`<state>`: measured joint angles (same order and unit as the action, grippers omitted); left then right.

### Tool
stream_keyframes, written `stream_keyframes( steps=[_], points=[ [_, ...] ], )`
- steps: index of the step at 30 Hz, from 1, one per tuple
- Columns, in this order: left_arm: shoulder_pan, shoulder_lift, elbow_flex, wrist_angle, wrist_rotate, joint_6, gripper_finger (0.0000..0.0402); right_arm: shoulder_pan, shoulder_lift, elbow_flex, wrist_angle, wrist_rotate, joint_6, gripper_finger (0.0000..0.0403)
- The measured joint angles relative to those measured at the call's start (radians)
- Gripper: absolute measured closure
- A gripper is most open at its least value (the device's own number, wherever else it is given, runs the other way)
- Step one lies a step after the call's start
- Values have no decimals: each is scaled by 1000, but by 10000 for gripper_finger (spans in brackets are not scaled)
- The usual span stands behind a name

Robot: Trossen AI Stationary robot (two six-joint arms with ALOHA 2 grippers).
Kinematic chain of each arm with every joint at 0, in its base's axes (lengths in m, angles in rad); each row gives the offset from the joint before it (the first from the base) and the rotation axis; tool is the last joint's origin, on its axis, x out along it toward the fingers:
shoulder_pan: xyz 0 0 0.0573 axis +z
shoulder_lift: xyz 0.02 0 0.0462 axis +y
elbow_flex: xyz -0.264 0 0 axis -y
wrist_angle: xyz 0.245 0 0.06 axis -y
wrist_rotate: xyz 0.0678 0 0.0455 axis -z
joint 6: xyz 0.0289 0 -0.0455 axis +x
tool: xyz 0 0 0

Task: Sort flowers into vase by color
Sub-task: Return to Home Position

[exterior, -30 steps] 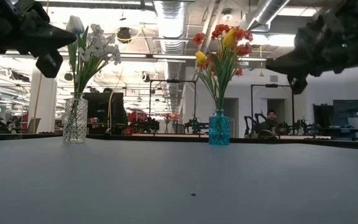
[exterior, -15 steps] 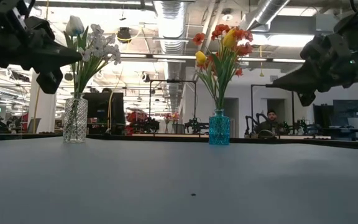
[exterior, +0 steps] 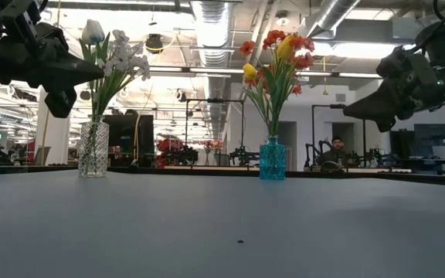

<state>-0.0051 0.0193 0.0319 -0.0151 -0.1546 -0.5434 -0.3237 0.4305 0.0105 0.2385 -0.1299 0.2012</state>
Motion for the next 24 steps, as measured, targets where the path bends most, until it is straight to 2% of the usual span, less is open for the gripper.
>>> stream_keyframes(
  steps=[24],
  points=[
    [0,0,1,-3,1,0,401,0,0,2,-1,0,0,353]
  ],
)
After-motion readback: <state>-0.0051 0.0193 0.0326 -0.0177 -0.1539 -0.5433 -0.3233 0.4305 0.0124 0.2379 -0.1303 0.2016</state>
